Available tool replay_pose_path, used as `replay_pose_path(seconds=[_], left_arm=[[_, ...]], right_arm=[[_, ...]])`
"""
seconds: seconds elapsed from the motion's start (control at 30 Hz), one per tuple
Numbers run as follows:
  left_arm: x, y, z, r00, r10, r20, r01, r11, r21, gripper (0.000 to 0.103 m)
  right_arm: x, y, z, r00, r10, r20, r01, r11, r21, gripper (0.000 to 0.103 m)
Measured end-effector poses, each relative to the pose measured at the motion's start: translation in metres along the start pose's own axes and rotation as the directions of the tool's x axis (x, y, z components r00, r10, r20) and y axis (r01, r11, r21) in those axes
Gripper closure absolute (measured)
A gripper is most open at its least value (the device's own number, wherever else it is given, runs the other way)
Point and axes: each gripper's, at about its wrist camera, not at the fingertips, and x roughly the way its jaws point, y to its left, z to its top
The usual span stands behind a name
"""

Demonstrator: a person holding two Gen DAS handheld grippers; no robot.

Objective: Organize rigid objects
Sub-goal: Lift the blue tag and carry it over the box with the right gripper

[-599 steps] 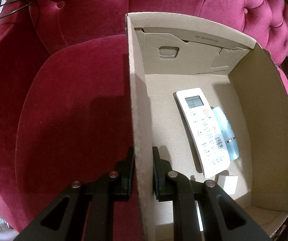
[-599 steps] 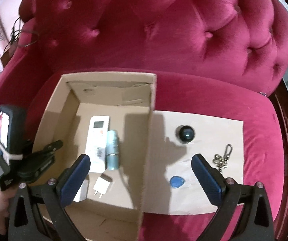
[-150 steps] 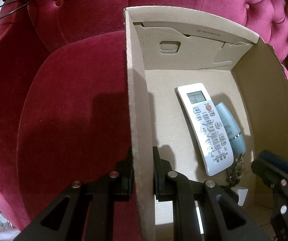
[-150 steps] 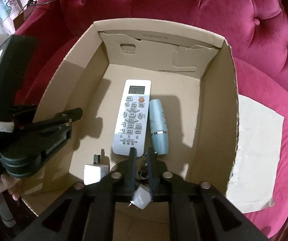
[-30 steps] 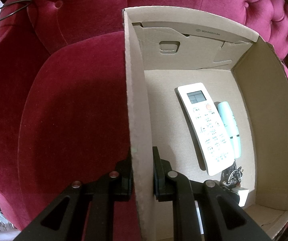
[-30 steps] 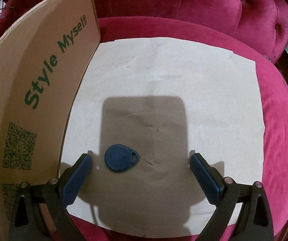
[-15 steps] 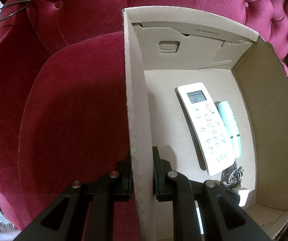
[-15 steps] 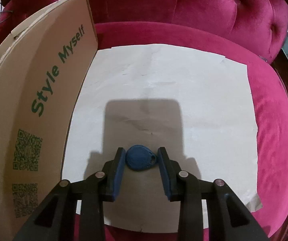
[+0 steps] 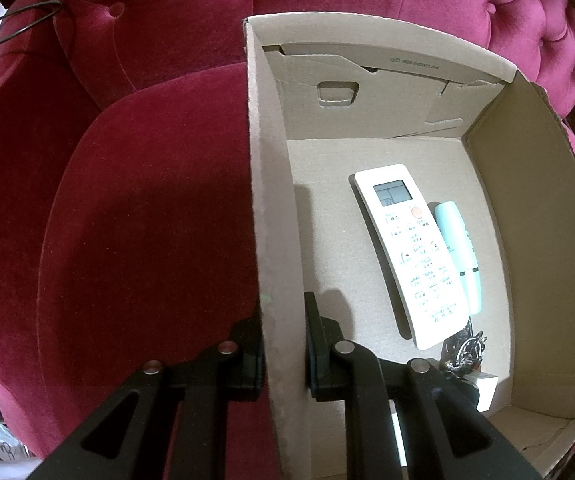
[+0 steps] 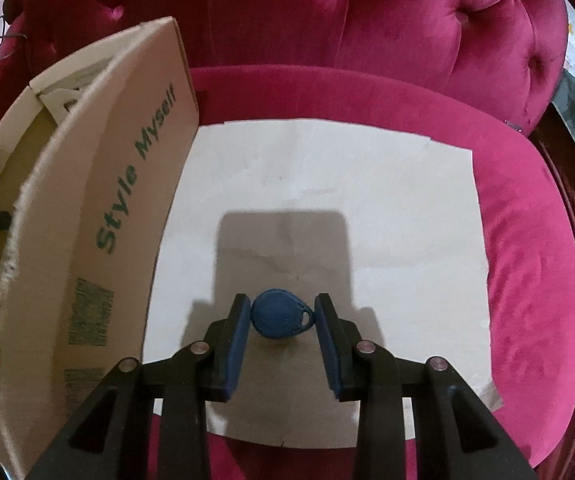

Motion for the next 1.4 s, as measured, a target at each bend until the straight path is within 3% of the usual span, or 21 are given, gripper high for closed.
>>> replay_pose_path(seconds=[0.73, 1.0, 1.4], left_arm=[[0.001, 0.003, 0.000, 1.000, -0.006, 0.000, 0.006, 1.000, -0.005, 0.087], [0.002, 0.003, -0.001, 1.000, -0.013, 0.000, 0.013, 1.000, -0.009, 0.087], [0.001, 0.004, 0.000, 1.000, -0.015, 0.000, 0.015, 1.000, -0.011, 0.087]], right_arm=[[-0.074, 0.007, 0.024, 0.995, -0.013, 0.102, 0.013, 1.000, -0.002, 0.068], [-0.104, 0.024, 0.039, 0.989, -0.015, 0.149, 0.019, 1.000, -0.024, 0.068], [-0.122, 0.061, 0.063, 0.981, 0.051, 0.185, -0.039, 0.997, -0.068, 0.068]])
